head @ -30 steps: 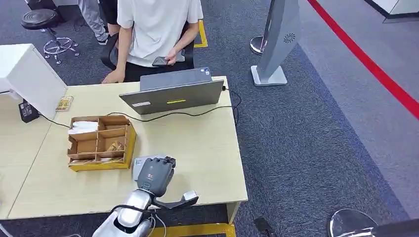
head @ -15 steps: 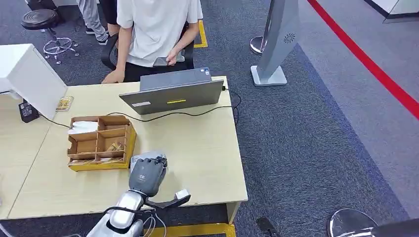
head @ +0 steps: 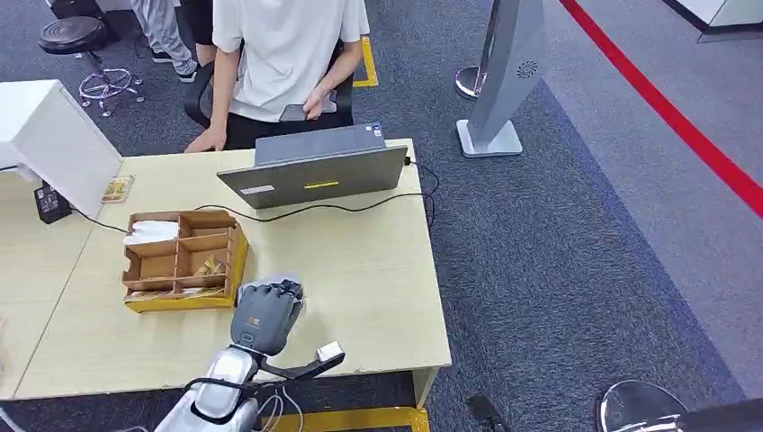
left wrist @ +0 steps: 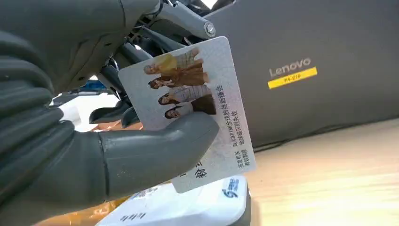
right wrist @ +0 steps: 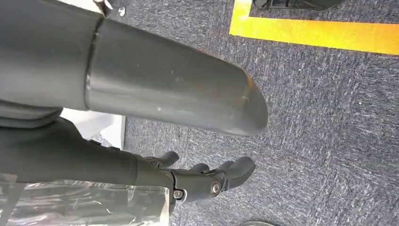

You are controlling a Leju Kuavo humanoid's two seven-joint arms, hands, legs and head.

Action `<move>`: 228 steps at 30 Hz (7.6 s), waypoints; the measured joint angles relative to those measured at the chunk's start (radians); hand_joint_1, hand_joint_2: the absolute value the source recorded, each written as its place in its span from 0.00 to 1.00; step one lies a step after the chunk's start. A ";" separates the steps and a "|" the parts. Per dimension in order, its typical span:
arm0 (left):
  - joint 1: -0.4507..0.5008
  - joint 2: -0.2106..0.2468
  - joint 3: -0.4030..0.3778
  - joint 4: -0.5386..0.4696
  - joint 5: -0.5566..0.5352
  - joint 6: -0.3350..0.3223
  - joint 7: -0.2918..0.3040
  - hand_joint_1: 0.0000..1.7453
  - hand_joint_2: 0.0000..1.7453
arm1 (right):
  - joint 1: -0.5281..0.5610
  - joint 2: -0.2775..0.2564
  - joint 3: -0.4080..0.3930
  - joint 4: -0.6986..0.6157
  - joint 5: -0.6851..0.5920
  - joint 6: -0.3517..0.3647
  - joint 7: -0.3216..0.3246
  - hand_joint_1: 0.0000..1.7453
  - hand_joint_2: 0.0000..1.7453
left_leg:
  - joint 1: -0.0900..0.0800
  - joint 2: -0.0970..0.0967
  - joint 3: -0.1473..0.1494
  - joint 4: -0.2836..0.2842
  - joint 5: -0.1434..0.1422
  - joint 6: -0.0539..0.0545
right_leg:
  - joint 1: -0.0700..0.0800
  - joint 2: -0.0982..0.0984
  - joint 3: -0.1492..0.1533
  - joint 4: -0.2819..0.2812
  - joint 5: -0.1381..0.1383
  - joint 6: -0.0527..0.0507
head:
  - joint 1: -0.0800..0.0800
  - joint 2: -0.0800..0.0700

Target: Pass the card to the sensor for recognition and then transmit it.

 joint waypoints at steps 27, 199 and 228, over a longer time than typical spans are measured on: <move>-0.106 0.005 0.164 0.145 -0.048 0.054 0.078 1.00 1.00 | -0.018 0.000 0.085 0.001 0.005 0.017 0.031 0.00 0.00 | 0.000 0.000 0.000 0.000 0.001 0.000 | 0.000 0.000 0.000 0.000 0.000 0.000 | 0.000 0.000; -0.066 0.193 0.016 -0.184 0.068 -0.207 0.011 0.00 1.00 | 0.034 -0.047 0.114 0.010 -0.155 -0.001 -0.002 0.00 0.00 | -0.001 0.001 -0.003 -0.001 0.004 0.000 | -0.001 0.001 -0.004 0.000 0.004 0.000 | -0.002 0.000; -0.094 0.163 0.081 -0.051 0.040 -0.206 0.041 0.00 1.00 | 0.026 -0.047 0.114 0.010 -0.147 0.002 0.007 0.00 0.00 | -0.001 0.001 -0.003 -0.001 0.004 0.000 | -0.001 0.001 -0.004 0.000 0.003 0.000 | -0.002 0.000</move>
